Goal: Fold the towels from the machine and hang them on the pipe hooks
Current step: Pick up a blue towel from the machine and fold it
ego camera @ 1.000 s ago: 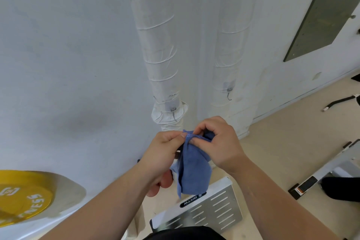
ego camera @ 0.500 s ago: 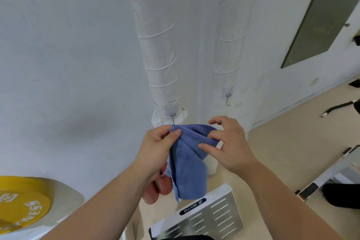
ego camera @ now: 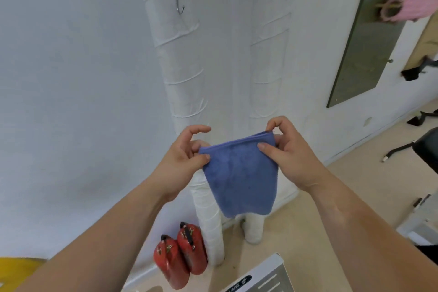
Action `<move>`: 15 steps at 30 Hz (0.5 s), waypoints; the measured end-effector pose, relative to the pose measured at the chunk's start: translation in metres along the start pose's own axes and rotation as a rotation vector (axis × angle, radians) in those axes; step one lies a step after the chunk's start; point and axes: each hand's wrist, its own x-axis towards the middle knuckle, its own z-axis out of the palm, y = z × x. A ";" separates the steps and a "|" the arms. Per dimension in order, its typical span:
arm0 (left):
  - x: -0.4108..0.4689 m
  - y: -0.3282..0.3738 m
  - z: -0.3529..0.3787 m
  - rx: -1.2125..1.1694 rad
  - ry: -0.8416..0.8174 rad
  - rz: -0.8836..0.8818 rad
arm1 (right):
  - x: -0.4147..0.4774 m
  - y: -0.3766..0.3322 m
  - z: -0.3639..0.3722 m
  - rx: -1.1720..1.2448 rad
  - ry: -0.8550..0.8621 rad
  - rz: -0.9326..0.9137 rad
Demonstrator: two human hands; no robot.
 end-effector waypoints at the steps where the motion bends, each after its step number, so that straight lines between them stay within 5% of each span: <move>1: 0.002 0.007 -0.004 0.048 -0.078 0.004 | -0.002 -0.003 0.001 0.015 -0.005 -0.002; 8: 0.025 0.052 -0.005 0.179 -0.577 -0.127 | -0.004 -0.003 0.007 -0.006 -0.054 -0.032; 15: 0.039 0.061 0.019 0.554 -0.677 -0.153 | -0.006 0.002 0.003 0.112 -0.077 0.031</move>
